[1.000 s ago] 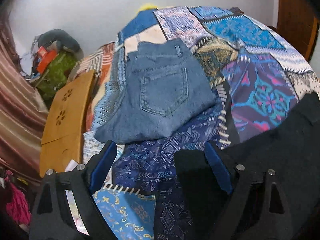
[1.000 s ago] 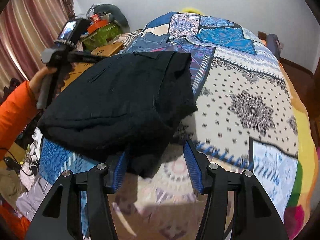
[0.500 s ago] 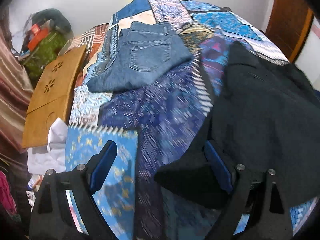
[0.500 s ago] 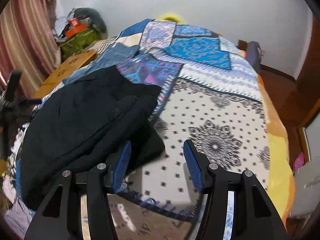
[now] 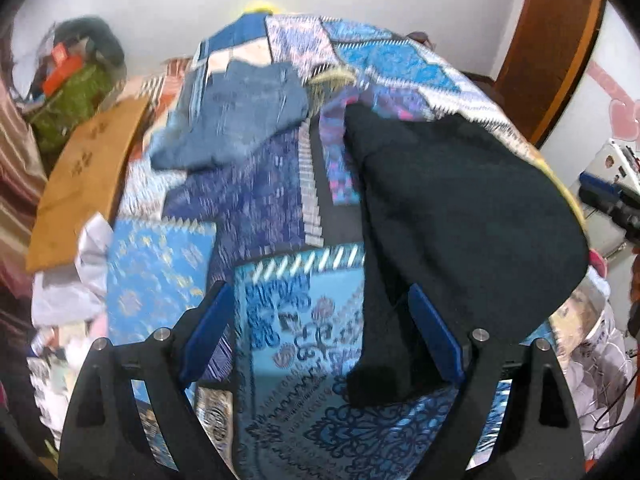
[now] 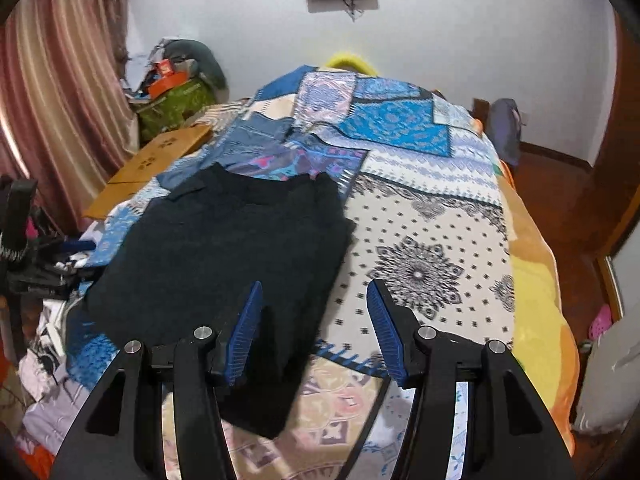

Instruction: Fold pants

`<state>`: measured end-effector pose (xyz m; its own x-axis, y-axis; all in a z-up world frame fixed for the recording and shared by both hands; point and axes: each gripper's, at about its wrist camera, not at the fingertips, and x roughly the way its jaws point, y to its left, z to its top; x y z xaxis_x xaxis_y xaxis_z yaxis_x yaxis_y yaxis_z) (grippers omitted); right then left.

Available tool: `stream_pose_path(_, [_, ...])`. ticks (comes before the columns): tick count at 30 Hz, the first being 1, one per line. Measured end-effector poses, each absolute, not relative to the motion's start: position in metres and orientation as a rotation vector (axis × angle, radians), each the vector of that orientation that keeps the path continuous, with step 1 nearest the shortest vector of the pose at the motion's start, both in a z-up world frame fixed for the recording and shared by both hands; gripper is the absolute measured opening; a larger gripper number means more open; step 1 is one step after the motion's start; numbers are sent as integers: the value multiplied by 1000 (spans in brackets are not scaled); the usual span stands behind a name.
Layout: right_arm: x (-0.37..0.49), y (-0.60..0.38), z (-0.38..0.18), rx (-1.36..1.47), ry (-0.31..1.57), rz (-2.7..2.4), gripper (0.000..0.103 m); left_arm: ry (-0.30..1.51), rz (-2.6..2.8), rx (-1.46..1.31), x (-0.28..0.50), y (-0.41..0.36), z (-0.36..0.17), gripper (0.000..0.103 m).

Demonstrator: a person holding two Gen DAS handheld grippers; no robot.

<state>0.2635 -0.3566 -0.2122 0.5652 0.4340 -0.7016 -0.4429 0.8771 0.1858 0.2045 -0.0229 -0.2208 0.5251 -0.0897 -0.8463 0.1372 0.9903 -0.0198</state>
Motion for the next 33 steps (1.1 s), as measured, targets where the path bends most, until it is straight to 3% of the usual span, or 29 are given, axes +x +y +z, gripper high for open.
stream_pose_path(7, [265, -325, -211, -1, 801, 642, 50, 971, -233, 111, 230, -59, -204, 90])
stream_pose_path(14, [274, -294, -254, -84, 916, 684, 44, 1010, -245, 236, 242, -84, -260, 92])
stream_pose_path(17, [274, -306, -258, -60, 938, 709, 40, 1010, -261, 219, 243, -74, -249, 92])
stream_pose_path(27, [313, -332, -216, -20, 830, 646, 43, 894, -239, 158, 300, -58, -201, 91])
stream_pose_path(33, [362, -311, -242, -11, 888, 663, 41, 990, -309, 110, 348, -72, -234, 71])
